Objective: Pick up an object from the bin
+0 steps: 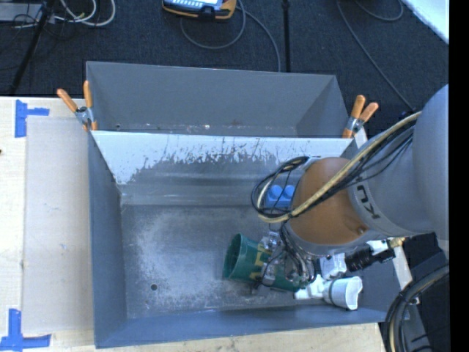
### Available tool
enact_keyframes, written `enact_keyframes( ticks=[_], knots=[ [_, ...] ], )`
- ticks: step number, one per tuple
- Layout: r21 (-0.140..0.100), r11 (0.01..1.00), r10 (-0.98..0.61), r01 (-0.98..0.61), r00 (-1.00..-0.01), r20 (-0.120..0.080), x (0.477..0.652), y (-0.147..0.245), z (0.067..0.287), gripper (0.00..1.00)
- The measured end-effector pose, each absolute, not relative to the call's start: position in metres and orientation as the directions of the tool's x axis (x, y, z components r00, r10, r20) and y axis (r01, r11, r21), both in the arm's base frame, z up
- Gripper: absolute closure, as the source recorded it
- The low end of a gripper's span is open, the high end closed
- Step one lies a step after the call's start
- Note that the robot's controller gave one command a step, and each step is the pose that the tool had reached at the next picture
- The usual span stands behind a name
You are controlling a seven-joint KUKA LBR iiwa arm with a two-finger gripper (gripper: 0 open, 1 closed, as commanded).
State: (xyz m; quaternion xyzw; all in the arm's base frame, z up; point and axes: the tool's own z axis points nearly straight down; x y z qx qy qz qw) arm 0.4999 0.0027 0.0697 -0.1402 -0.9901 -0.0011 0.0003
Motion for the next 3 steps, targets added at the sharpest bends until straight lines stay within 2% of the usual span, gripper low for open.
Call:
enact_keyframes(
  ticks=[2,3],
  knots=[
    [0.001,0.961,0.277,0.277,-0.961,0.006,0.498,0.003,0.075,1.0],
    [0.001,0.961,0.276,0.276,-0.961,0.008,0.498,0.003,0.09,1.0]
  ],
)
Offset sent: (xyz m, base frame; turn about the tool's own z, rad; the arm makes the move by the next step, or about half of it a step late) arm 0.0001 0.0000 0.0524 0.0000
